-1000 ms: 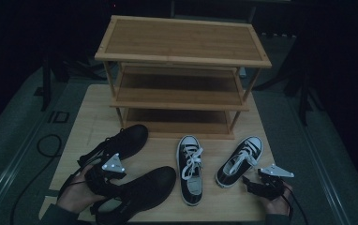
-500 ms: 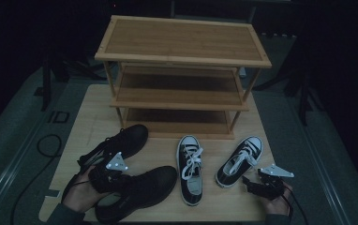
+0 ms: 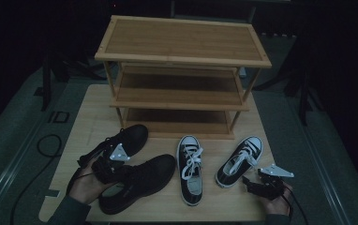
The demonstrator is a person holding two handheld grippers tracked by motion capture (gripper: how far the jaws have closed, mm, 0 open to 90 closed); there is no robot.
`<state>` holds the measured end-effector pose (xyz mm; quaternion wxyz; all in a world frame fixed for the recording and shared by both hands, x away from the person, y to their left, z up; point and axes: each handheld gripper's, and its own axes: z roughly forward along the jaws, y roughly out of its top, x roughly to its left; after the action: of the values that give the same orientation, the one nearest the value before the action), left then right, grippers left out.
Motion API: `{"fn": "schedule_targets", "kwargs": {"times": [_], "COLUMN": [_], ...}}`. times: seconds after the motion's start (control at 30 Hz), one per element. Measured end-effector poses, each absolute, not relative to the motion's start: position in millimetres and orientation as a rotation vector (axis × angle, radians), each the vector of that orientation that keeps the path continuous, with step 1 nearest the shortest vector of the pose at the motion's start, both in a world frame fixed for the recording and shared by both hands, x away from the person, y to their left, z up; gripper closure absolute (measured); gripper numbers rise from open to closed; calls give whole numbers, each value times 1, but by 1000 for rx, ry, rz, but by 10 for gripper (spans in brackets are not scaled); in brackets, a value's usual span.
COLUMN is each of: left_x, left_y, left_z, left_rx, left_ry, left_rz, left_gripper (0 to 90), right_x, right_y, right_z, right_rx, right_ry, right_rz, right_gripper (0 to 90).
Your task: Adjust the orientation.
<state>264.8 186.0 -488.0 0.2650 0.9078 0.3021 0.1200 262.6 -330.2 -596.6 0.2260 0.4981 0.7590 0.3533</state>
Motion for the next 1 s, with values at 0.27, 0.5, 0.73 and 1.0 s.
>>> {"fn": "schedule_targets", "kwargs": {"times": [0.27, 0.5, 0.73, 1.0], "left_x": [281, 290, 289, 293], "left_y": [189, 199, 206, 201], "left_z": [-488, -487, -489, -491], "left_rx": [2410, 2350, 2308, 2348], "left_ry": [909, 1027, 1065, 1029], "left_rz": [351, 410, 424, 479], "left_gripper": [854, 854, 854, 851], "right_x": [263, 263, 263, 263], "right_y": [-330, -330, -330, -330], "right_z": [-597, -597, -597, -597], "right_rx": [1375, 1375, 1375, 1374], "right_ry": [2092, 2093, 2093, 2093], "right_rz": [975, 975, 975, 974], "right_gripper": [236, 234, 234, 234]}}
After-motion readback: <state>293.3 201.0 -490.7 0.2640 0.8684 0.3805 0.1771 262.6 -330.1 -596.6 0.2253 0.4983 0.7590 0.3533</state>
